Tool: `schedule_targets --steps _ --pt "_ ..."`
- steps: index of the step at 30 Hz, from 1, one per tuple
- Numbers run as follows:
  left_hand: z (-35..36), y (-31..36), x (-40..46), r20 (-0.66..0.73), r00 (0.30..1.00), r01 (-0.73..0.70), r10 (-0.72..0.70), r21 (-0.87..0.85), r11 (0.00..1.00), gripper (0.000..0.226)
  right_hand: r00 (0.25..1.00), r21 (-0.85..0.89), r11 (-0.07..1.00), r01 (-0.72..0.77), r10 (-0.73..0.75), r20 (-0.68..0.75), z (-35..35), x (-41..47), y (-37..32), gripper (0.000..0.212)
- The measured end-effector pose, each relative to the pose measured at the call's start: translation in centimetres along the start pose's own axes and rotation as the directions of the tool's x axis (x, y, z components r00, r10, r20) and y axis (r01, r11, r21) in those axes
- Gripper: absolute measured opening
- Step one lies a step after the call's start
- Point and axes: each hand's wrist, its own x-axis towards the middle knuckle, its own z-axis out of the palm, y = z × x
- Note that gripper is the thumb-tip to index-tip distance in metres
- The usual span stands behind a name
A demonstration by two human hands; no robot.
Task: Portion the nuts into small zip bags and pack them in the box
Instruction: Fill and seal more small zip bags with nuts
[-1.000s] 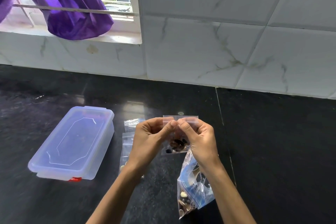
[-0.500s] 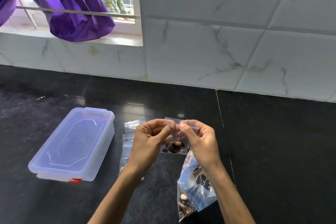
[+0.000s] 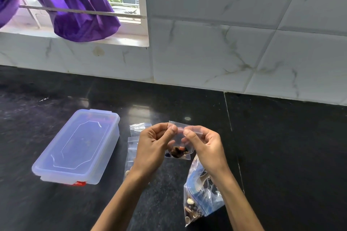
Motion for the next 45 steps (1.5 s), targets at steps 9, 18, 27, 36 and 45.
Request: schedule_targets --steps 9,18,27,36,45 --pt "-0.7 0.2 0.3 0.017 0.989 0.148 -0.147 -0.078 0.986 0.022 1.000 -0.029 1.000 -0.006 0.005 -0.028 -0.4 0.3 0.7 0.012" --pt "-0.5 0.1 0.1 0.006 1.000 0.025 -0.025 0.002 1.000 0.015 0.996 0.068 0.996 -0.057 0.052 0.073 0.0 -0.2 0.1 0.025" --pt "-0.6 0.1 -0.2 0.106 0.994 0.038 -0.042 0.033 0.999 0.022 0.997 -0.030 1.000 0.005 -0.002 0.074 -0.2 -0.1 0.2 0.012" --pt "-0.8 -0.3 -0.1 0.001 1.000 -0.006 0.006 0.036 0.999 0.020 0.999 -0.004 1.000 -0.011 0.011 0.046 -0.3 -0.4 -0.1 0.013" --pt "-0.7 -0.3 0.2 0.116 0.990 0.077 -0.084 0.062 0.995 0.023 0.995 -0.003 1.000 0.025 -0.025 0.097 -0.3 -0.4 -0.3 0.017"
